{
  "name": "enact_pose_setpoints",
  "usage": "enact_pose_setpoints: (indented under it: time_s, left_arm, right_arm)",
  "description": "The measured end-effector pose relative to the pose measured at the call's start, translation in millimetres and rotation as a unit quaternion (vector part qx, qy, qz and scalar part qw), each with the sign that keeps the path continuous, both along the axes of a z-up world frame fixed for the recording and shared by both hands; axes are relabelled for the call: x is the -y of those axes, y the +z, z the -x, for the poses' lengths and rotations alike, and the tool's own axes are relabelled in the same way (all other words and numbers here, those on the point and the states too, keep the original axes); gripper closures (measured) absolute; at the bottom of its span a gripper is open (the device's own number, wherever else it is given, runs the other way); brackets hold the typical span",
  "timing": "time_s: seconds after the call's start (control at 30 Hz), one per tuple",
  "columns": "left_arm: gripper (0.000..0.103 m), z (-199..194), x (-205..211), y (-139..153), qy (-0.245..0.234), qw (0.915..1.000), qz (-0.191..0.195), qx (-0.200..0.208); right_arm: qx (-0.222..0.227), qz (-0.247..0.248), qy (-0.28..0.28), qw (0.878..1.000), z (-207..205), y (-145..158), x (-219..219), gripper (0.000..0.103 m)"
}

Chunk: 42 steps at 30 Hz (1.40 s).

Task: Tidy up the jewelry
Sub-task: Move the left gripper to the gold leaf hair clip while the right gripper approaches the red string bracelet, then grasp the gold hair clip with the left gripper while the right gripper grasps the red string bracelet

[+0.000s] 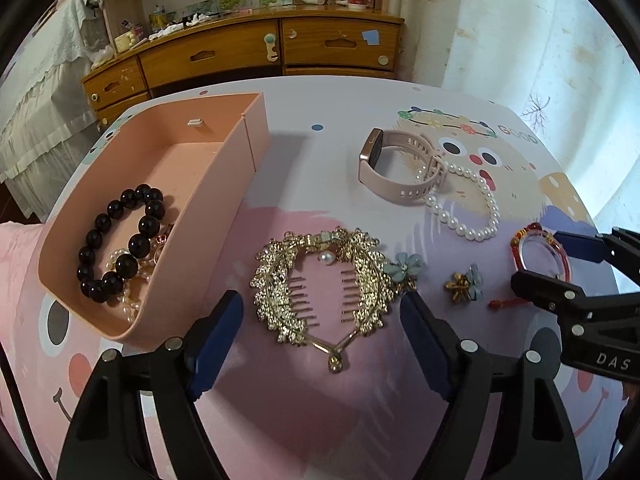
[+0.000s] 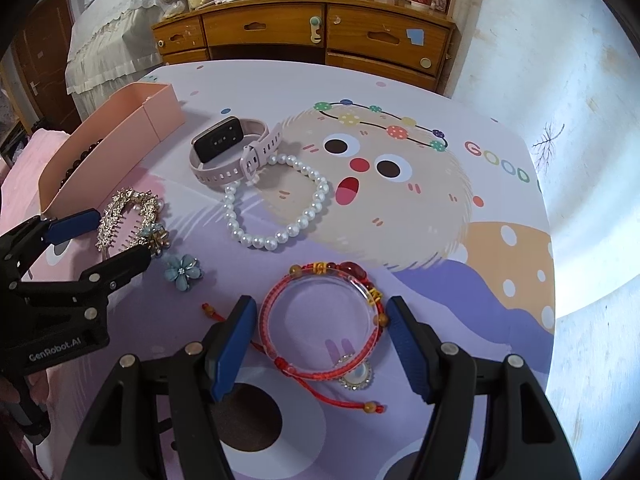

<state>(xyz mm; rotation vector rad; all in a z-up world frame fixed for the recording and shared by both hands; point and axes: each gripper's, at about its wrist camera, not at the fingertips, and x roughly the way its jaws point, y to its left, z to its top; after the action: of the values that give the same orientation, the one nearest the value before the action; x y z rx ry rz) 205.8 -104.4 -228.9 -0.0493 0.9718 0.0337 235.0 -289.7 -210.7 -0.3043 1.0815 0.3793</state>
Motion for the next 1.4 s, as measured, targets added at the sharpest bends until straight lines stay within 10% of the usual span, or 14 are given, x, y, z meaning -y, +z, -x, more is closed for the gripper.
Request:
enact_pose_setpoints:
  time_s: [1.4]
  left_arm:
    - [0.053,49,-19,50,-0.059,0.9966,0.035,0.046]
  right_arm:
    - [0.004,-0.024,-0.025,0.999,45,33,-43,0.040]
